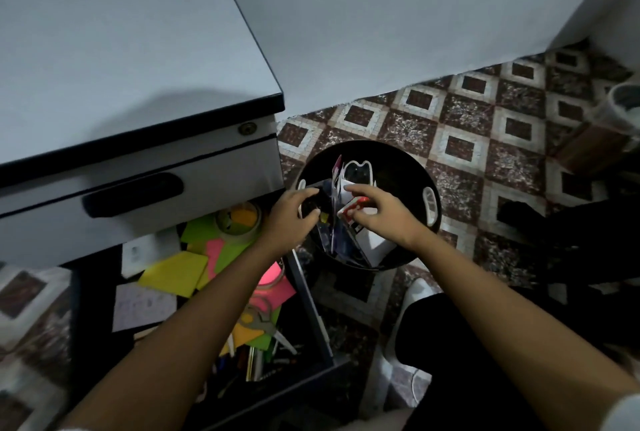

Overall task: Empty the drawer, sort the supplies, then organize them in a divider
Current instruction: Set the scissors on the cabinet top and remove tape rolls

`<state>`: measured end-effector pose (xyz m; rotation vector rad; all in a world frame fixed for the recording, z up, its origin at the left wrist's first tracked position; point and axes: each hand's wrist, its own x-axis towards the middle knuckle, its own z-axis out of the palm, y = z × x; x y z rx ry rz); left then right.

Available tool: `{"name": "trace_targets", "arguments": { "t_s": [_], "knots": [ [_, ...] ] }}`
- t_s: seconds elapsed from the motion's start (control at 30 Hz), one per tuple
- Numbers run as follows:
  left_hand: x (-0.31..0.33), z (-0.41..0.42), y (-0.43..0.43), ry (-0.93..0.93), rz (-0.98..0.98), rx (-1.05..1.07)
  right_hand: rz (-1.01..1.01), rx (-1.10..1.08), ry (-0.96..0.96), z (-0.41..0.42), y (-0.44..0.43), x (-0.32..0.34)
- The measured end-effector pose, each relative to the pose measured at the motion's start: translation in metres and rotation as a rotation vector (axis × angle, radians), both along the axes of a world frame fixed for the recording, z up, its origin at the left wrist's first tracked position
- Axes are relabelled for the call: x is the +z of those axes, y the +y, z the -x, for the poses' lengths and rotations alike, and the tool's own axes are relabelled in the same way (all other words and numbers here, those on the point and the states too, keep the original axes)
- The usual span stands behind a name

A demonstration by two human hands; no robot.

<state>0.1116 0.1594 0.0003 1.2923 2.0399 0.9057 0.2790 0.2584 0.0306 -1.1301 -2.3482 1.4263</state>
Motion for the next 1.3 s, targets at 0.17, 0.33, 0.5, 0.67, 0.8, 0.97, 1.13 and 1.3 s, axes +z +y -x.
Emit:
{"name": "trace_targets", "arguments": {
  "t_s": [0.17,0.33,0.5,0.67,0.8,0.97,1.13,1.3],
  "knots": [
    [0.002,0.016,-0.058,-0.032,-0.059,0.047,-0.048,0.085,0.058,0.020,-0.043,0.007],
    [-0.003,0.035,-0.131,-0.024,0.012,0.116,-0.064,0.166,0.065,0.045,-0.090,-0.008],
    [-0.016,0.049,-0.193,-0.051,0.106,0.247,-0.002,0.298,0.072,0.072,-0.136,-0.022],
    [-0.031,0.060,-0.241,-0.095,0.185,0.309,-0.017,0.421,-0.024,0.093,-0.172,-0.039],
    [-0.041,0.063,-0.261,-0.108,0.228,0.350,-0.026,0.444,-0.109,0.105,-0.190,-0.056],
    [-0.052,0.064,-0.273,-0.055,0.247,0.359,-0.162,0.362,-0.261,0.112,-0.207,-0.088],
    [-0.065,0.068,-0.277,0.042,0.320,0.398,-0.163,0.185,-0.373,0.122,-0.223,-0.105],
    [-0.070,0.070,-0.273,0.237,0.468,0.378,-0.262,0.213,-0.465,0.126,-0.225,-0.113]
  ]
}}
